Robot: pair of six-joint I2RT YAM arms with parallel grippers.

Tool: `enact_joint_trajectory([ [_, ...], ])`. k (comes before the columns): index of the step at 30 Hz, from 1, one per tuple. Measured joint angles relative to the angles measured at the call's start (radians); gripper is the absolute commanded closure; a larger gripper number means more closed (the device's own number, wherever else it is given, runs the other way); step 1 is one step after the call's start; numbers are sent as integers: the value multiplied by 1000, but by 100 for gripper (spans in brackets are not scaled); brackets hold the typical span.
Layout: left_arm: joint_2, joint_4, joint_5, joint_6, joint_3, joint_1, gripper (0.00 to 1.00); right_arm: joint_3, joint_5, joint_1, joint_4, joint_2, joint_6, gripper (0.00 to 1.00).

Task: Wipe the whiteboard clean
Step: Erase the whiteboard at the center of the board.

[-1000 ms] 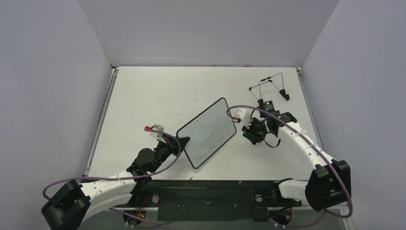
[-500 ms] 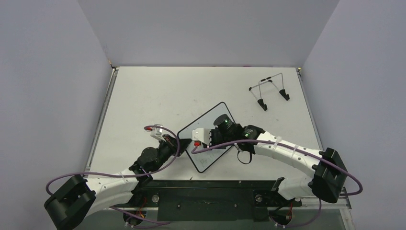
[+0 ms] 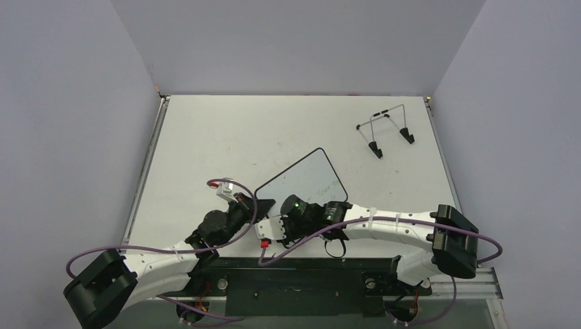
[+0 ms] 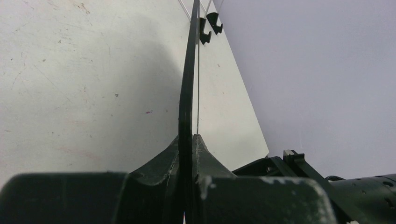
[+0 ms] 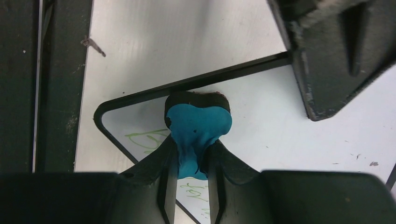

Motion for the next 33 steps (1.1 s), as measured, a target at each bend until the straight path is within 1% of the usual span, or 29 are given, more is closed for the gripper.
enact_joint_trajectory([
  [6,-6,-5,0,1,0,0,100,0,31,27,-37,7,-35,100],
  [15,-19,-16,-47,14,0,5,100,0,177,-13,23,39,62,100],
  [21,-19,-16,-48,14,0,5,100,6,158,6,-8,42,24,100],
  [26,-21,-16,-48,15,0,5,100,6,121,64,-63,51,-14,100],
  [30,-24,-17,-49,21,0,5,100,6,168,66,-45,55,8,100],
  [33,-25,-16,-54,25,0,5,100,6,224,32,-16,60,40,100],
])
